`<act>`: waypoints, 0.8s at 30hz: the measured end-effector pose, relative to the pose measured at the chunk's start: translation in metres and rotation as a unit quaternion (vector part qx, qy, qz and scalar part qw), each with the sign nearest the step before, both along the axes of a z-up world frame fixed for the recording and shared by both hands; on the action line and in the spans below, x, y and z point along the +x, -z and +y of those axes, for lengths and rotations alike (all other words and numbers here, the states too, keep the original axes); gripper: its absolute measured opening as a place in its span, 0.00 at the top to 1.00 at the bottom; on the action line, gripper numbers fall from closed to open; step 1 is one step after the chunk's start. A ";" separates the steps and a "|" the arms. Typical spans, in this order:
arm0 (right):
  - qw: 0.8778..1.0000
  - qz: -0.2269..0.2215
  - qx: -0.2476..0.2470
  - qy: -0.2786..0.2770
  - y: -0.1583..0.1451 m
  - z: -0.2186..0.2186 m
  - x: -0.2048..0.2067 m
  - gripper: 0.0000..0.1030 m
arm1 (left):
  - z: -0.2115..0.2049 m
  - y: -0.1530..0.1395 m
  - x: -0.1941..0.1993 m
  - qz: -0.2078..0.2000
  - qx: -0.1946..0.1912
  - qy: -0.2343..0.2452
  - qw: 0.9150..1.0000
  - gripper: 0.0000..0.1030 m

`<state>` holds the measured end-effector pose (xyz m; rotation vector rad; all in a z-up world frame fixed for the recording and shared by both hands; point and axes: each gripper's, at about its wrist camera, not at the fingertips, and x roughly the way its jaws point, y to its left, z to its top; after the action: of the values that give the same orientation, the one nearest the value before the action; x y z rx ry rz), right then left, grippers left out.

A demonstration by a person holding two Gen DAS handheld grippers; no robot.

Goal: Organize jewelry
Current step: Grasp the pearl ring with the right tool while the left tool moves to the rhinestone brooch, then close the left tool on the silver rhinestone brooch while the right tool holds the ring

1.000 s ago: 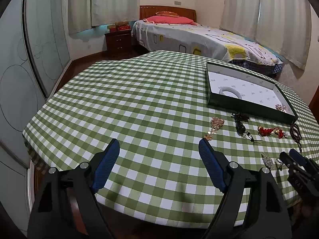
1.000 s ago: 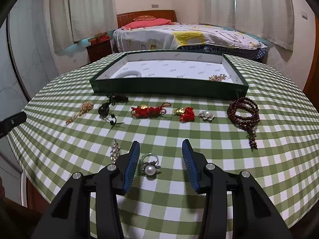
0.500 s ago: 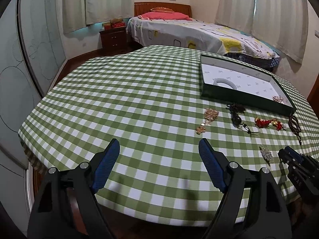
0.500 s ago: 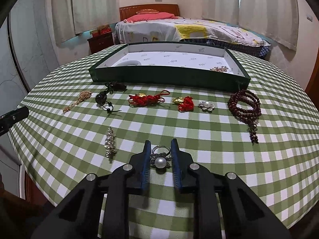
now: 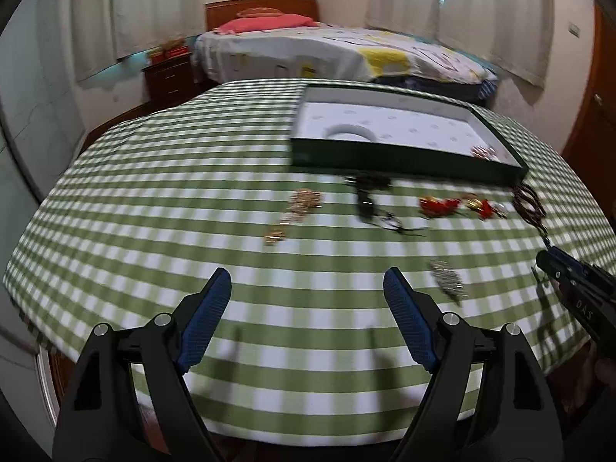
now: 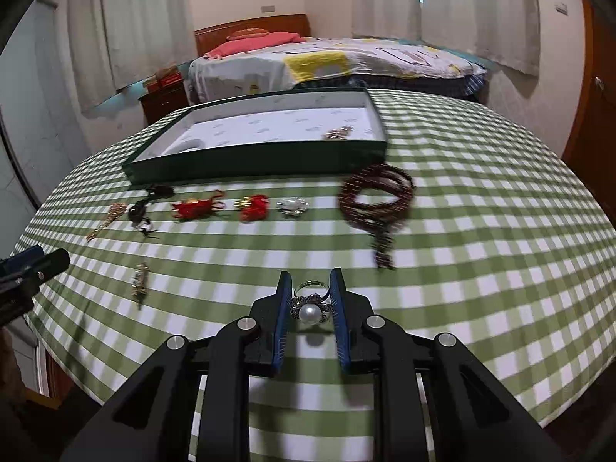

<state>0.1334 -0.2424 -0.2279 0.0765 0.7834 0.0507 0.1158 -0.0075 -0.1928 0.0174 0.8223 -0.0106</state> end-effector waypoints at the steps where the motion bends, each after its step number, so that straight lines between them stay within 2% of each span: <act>1: 1.000 0.000 0.001 0.003 0.000 -0.004 -0.001 0.79 | -0.006 0.000 0.001 0.000 0.002 0.006 1.000 0.23; 8: 1.000 -0.003 0.004 0.021 0.000 -0.033 -0.007 0.79 | -0.046 0.004 0.011 0.013 -0.003 0.034 0.999 0.23; 14: 1.000 -0.003 0.017 0.023 0.001 -0.041 -0.006 0.79 | -0.070 0.017 0.022 0.024 0.011 0.045 0.999 0.24; 17: 1.000 0.000 0.021 0.023 0.002 -0.042 -0.004 0.79 | -0.075 0.023 0.026 0.025 0.015 0.051 0.998 0.33; 19: 0.999 0.001 0.023 0.023 0.003 -0.042 -0.004 0.79 | -0.076 0.028 0.029 0.033 0.017 0.053 0.998 0.43; 24: 0.999 0.005 0.022 0.022 0.005 -0.042 -0.003 0.79 | -0.072 0.033 0.028 0.034 -0.002 0.062 0.997 0.53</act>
<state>0.1302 -0.2841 -0.2331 0.1366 0.7898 0.0261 0.1436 -0.0791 -0.2254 0.0644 0.8875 -0.1309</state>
